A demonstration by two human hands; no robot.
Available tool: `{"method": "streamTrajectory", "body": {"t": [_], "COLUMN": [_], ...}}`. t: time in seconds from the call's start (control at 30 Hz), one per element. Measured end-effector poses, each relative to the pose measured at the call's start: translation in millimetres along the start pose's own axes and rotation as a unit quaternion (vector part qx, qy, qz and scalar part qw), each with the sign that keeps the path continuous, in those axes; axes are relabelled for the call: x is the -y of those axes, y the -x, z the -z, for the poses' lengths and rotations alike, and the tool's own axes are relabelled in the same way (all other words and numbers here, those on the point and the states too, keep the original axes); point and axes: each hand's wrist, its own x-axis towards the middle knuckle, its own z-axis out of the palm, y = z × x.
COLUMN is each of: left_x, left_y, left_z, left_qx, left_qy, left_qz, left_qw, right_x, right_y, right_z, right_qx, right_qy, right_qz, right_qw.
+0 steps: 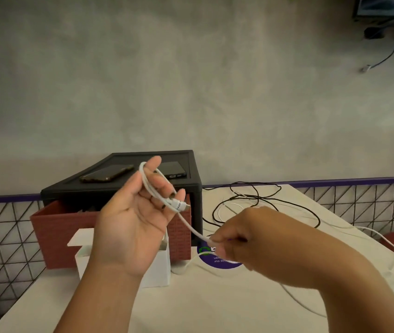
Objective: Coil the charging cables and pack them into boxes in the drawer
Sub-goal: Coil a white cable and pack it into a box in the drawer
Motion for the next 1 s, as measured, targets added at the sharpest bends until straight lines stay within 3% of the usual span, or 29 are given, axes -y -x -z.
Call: {"method": "streamTrajectory", "body": {"t": [0.13,0.33,0.4,0.47,0.57,0.73,0.83,1.0], "left_x": [5.9,18.0,18.9,18.6,16.8,13.3,14.8,10.2], "left_y": [3.0,13.3,18.1,19.5,17.6,9.7,3.8,1.3], "left_z": [-6.7,-11.9,-17.5,-22.5,-23.5,-13.1,-3.7,3.1], "left_qx": [0.007,0.152,0.186,0.184,0.182,0.19,0.245,0.206], "left_qy": [-0.138,-0.342,-0.313,-0.216,-0.112,0.029,0.132,0.037], "left_qz": [0.003,0.096,0.138,0.177,0.232,0.27,0.291,0.289], "left_qw": [0.99,0.922,0.921,0.942,0.949,0.943,0.915,0.934], "right_x": [9.8,15.6,11.9,2.5,-9.0,-10.8,-9.8,-8.7], "right_y": [8.2,15.8,12.5,7.1,-0.5,-14.3,-19.1,-22.4], "right_z": [4.0,15.6,17.8,17.2,13.5,0.5,-8.1,-11.5], "right_qx": [-0.041,-0.121,-0.178,-0.237,-0.269,-0.196,-0.151,-0.17], "right_qy": [0.045,-0.014,-0.062,-0.1,-0.128,-0.147,-0.095,-0.063], "right_qz": [0.025,0.096,0.105,0.097,0.085,0.081,0.069,0.03], "right_qw": [0.998,0.988,0.976,0.961,0.951,0.966,0.982,0.983]}}
